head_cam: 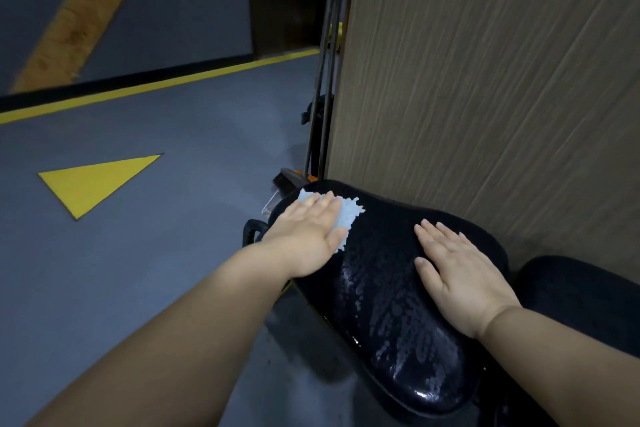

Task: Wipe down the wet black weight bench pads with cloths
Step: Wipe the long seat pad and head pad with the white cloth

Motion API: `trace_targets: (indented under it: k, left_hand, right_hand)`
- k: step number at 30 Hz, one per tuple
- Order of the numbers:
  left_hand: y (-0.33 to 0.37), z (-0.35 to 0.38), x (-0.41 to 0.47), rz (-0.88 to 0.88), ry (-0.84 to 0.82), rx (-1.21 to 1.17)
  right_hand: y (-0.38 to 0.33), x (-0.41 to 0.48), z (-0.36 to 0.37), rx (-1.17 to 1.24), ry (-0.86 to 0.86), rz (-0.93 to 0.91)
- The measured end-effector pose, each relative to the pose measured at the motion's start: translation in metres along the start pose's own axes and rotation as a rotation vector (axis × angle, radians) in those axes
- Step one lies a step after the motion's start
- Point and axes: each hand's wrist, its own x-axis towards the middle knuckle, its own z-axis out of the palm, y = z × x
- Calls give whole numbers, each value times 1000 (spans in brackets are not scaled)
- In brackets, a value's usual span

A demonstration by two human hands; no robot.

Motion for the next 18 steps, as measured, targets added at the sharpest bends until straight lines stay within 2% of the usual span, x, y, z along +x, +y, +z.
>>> trace_targets:
  k: [8, 15, 18]
  left_hand:
    - [-5, 34, -65, 63, 107, -158]
    - [-9, 19, -25, -47, 114, -132]
    - [-14, 3, 2, -76, 49, -46]
  right_hand:
    - [-2, -1, -1, 10, 9, 1]
    - [0, 1, 1, 1, 13, -2]
    - [0, 1, 2, 2, 20, -4]
